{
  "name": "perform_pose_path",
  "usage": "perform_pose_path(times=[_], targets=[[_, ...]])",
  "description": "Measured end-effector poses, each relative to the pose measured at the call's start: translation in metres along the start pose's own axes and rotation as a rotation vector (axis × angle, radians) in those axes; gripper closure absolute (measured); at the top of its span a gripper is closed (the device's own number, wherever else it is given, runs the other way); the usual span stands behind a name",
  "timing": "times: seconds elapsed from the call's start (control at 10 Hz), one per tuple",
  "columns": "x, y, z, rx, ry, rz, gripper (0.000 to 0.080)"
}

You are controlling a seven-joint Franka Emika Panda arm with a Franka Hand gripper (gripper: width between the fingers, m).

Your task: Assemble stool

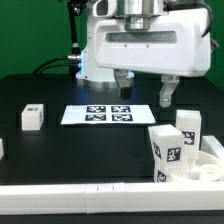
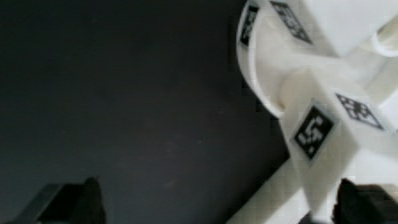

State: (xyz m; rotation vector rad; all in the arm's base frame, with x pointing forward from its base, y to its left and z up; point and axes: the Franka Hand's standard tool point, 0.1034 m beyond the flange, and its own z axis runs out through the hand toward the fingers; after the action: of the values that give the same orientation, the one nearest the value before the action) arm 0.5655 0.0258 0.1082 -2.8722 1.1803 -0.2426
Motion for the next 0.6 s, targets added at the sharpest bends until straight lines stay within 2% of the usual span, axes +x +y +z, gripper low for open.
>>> perform_pose_path(times=[0.2, 0.3, 0.5, 0.6], targets=[[0.0, 0.001, 0.002, -0.003, -0.001, -0.107, 0.015], [0.002, 0.008, 0.006, -0.001, 0.006, -0.232, 0.015], [0.017, 0.053, 0.014, 0.001, -0.016, -0.418, 0.015], [0.024, 0.08, 0.018, -0.008, -0.033, -0.557, 0.015]])
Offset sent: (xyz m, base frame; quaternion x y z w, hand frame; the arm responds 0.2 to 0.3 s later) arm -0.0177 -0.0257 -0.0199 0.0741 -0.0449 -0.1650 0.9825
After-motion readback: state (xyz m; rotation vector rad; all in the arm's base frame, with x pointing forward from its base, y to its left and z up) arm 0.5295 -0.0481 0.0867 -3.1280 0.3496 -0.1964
